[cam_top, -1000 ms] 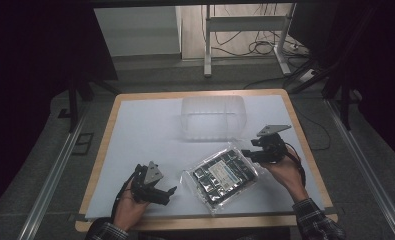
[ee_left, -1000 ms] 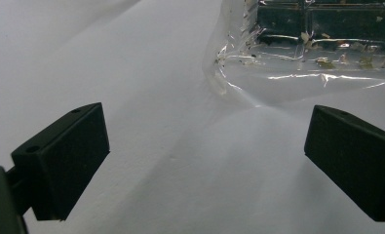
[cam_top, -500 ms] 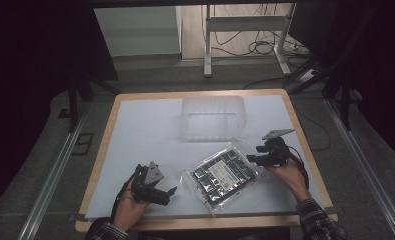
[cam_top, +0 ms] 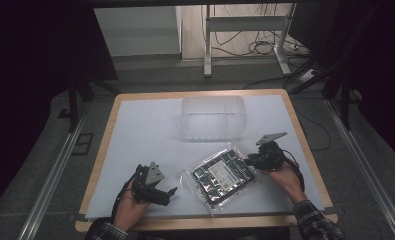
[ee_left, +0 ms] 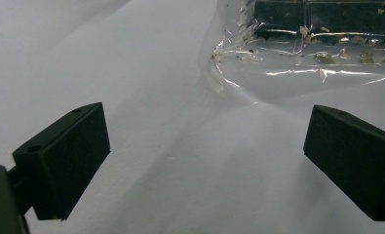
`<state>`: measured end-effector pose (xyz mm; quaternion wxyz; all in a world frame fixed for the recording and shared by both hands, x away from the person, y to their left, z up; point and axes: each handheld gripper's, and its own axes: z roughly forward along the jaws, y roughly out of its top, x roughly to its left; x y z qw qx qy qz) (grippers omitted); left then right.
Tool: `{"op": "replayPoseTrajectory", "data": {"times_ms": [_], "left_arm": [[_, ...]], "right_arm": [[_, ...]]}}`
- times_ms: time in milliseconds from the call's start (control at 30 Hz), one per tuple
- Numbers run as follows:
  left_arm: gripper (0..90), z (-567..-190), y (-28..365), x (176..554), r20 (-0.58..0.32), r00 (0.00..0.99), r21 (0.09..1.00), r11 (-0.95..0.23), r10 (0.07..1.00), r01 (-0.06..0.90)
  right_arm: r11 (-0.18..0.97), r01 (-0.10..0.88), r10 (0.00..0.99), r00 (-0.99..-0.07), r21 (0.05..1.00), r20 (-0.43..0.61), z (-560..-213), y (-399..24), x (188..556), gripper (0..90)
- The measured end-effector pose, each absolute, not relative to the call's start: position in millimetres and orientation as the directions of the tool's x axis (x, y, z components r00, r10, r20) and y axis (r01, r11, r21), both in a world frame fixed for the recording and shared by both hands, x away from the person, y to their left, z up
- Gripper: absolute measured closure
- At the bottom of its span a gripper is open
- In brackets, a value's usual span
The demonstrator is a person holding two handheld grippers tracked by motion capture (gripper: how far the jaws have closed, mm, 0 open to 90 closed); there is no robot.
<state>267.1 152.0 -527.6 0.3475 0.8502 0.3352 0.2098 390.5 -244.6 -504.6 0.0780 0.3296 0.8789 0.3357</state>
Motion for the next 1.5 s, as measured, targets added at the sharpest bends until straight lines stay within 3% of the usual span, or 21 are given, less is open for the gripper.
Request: {"op": "replayPoseTrajectory", "data": {"times_ms": [133, 200, 800, 1500], "left_arm": [[2.6, -527.7, 151.8, 267.1, 0.124, 0.688, 0.731, -0.535, 0.715, 0.424], [2.6, -527.7, 151.7, 267.1, 0.126, 0.688, 0.731, -0.536, 0.714, 0.423], [2.7, -524.5, 154.0, 265.9, 0.128, 0.676, 0.753, -0.515, 0.725, 0.41], [1.4, -519.6, 155.8, 263.9, 0.111, 0.667, 0.772, -0.487, 0.737, 0.409]], "right_arm": [[0.567, 0.546, 0.651, -0.756, 0.616, 0.071, -507.6, -243.8, 390.6, 85.2], [0.559, 0.554, 0.651, -0.754, 0.617, 0.088, -506.6, -244.7, 391.1, 88.4], [0.519, 0.507, 0.598, -0.791, 0.689, 0.131, -473.7, -243.8, 384.4, 88.9], [0.472, 0.419, 0.473, -0.863, 0.776, 0.178, -407.7, -227.8, 377.0, 88.9]]}}
